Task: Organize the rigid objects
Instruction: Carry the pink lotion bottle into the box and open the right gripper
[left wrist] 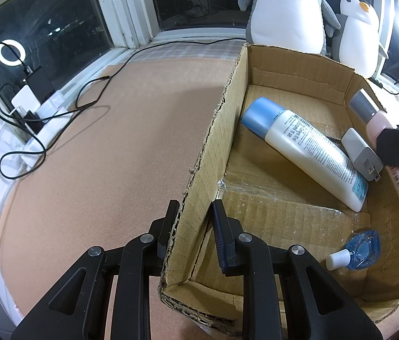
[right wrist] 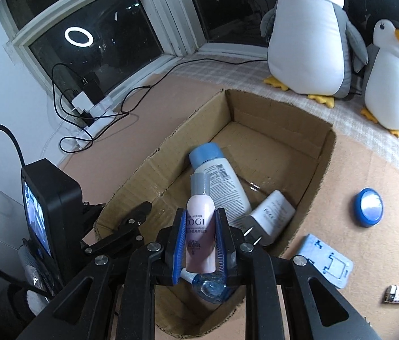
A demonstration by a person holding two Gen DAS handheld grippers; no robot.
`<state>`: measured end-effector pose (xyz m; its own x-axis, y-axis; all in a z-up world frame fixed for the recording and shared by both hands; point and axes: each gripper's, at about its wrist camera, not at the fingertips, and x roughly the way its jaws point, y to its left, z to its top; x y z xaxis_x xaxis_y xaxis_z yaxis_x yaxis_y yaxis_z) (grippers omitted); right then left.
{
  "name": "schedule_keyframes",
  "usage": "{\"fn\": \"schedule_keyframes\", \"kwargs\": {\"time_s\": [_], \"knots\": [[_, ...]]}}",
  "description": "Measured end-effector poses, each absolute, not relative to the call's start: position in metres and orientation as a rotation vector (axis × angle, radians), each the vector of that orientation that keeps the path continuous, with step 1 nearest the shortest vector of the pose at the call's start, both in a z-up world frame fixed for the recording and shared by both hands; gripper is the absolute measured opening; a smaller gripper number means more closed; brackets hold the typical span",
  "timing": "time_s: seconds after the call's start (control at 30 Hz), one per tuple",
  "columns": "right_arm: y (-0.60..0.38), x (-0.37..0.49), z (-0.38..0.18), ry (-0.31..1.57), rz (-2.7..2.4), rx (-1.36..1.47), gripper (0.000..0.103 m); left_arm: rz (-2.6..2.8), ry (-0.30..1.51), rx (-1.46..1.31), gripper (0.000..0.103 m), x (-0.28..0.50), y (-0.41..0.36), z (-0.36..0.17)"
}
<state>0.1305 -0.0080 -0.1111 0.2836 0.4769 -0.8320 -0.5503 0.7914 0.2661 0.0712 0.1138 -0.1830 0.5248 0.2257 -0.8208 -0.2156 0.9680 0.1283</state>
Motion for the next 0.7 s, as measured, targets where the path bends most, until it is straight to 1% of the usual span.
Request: {"fn": "schedule_keyframes", "kwargs": {"time_s": [0.23, 0.33, 0.47, 0.5, 0.63, 0.7], "knots": [[-0.0044, 0.1297, -0.1142, 1.083, 0.682, -0.101, 0.018, 0.264, 0.983, 0.011, 0.022, 0.0711, 0.1140, -0.1830], [-0.0041, 0.1301, -0.1138, 1.082, 0.682, -0.104, 0.020, 0.264, 0.983, 0.011, 0.022, 0.0710, 0.1140, -0.1830], [-0.0042, 0.1294, -0.1127, 1.072, 0.673, -0.120, 0.041, 0.264, 0.983, 0.010, 0.022, 0.0712, 0.1141, -0.1832], [-0.0045, 0.1289, -0.1125, 1.066, 0.668, -0.122, 0.043, 0.264, 0.983, 0.009, 0.022, 0.0710, 0.1142, -0.1830], [-0.0076, 0.1293, -0.1121, 1.061, 0.655, -0.122, 0.044, 0.264, 0.983, 0.009, 0.022, 0.0711, 0.1142, -0.1830], [-0.0093, 0.1292, -0.1121, 1.060, 0.649, -0.126, 0.047, 0.264, 0.982, 0.010, 0.022, 0.0714, 0.1141, -0.1831]]}}
